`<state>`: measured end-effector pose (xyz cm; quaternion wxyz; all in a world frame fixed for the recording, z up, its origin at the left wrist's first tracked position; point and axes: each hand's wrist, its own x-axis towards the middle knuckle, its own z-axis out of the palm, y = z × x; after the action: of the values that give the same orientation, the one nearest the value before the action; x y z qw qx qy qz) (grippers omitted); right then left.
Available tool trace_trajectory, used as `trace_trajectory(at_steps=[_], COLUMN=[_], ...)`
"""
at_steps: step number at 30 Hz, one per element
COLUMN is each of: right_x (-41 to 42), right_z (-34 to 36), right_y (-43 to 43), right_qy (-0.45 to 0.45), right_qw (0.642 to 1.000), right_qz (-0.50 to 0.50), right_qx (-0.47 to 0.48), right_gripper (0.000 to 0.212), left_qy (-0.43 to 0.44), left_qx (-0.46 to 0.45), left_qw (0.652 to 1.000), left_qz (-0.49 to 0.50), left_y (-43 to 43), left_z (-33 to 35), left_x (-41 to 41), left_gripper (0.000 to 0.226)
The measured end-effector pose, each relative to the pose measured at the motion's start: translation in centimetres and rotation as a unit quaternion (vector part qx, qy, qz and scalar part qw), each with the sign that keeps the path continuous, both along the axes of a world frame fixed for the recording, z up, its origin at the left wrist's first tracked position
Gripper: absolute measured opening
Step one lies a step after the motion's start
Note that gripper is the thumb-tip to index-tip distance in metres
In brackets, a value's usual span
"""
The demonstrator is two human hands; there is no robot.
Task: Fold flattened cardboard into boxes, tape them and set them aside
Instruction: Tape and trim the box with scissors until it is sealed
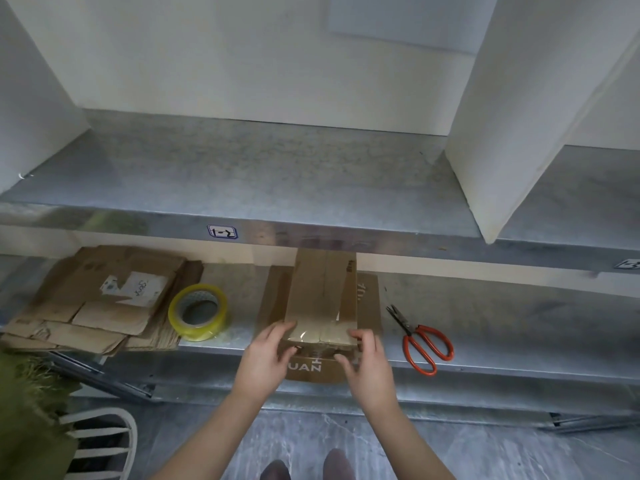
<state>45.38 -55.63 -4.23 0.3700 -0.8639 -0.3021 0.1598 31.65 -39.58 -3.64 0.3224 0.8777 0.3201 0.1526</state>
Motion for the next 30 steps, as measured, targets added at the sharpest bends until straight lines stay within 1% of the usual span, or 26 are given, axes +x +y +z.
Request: trace_trajectory(at_steps=[2, 4, 5, 6, 8, 10, 11, 14, 17, 19, 21, 23, 25, 27, 29, 30], right_x=[1.1, 2.5, 3.1, 3.7, 4.3, 4.3, 4.1, 3.5, 3.1, 2.7, 1.7, 0.2, -1.1, -1.3, -0.5, 0.2], right_z=[0.7, 1.5, 2.0, 2.4, 3.1, 3.6, 3.6, 3.1, 2.7, 2.9, 2.9, 2.7, 2.4, 1.9, 1.6, 1.5], right_y=[-0.7, -1.3, -1.5, -1.4, -1.1, -0.7, -0.5, -0.2, -0.2, -0.3, -0.1, 0.5, 1.1, 1.0, 0.0, -0.6], right_qy=[0.031, 0.037, 0.026, 0.012, -0.007, -0.01, -0.012, -0.029, 0.01, 0.041, 0.07, 0.104, 0.137, 0.145, 0.111, 0.088], right_qw=[0.998, 0.993, 0.991, 0.989, 0.987, 0.984, 0.986, 0.995, 0.999, 0.998, 0.996, 0.992, 0.988, 0.986, 0.99, 0.992], right_qz=[0.037, 0.086, 0.102, 0.113, 0.13, 0.139, 0.129, 0.062, 0.013, -0.014, -0.037, -0.052, -0.06, -0.07, -0.063, -0.052], right_qx=[-0.035, -0.077, -0.088, -0.091, -0.099, -0.114, -0.109, -0.079, -0.05, -0.046, -0.044, -0.046, -0.036, -0.036, -0.063, -0.071], right_gripper=[0.048, 0.059, 0.058, 0.053, 0.043, 0.043, 0.04, 0.029, 0.03, 0.034, 0.04, 0.054, 0.072, 0.082, 0.083, 0.079], left_qy=[0.037, 0.082, 0.098, 0.109, 0.117, 0.109, 0.094, 0.053, 0.051, 0.055, 0.059, 0.054, 0.04, 0.026, 0.019, 0.021], left_qx=[-0.063, -0.112, -0.111, -0.102, -0.087, -0.076, -0.075, -0.088, -0.107, -0.126, -0.097, -0.062, -0.058, -0.105, -0.169, -0.191], left_qw=[0.996, 0.984, 0.979, 0.976, 0.974, 0.979, 0.983, 0.993, 0.992, 0.99, 0.993, 0.997, 0.997, 0.994, 0.984, 0.979], left_qz=[-0.042, -0.109, -0.137, -0.157, -0.174, -0.156, -0.136, -0.063, -0.036, -0.036, -0.032, -0.014, -0.004, -0.012, -0.045, -0.072], left_y=[1.0, 2.7, 3.6, 4.3, 5.0, 4.6, 4.2, 2.7, 1.9, 1.8, 1.4, 0.7, 0.3, 0.7, 1.9, 2.5], left_z=[0.6, 1.3, 1.5, 1.7, 2.0, 2.3, 2.3, 2.1, 2.1, 2.2, 2.3, 2.3, 2.0, 1.4, 1.0, 0.9], left_x=[-0.4, -0.9, -1.0, -1.0, -0.5, 0.3, 0.6, 1.0, 1.2, 1.3, 1.4, 1.6, 1.7, 1.4, 1.0, 0.8], left_gripper=[0.053, 0.064, 0.068, 0.069, 0.068, 0.065, 0.063, 0.057, 0.058, 0.062, 0.057, 0.051, 0.05, 0.053, 0.06, 0.065])
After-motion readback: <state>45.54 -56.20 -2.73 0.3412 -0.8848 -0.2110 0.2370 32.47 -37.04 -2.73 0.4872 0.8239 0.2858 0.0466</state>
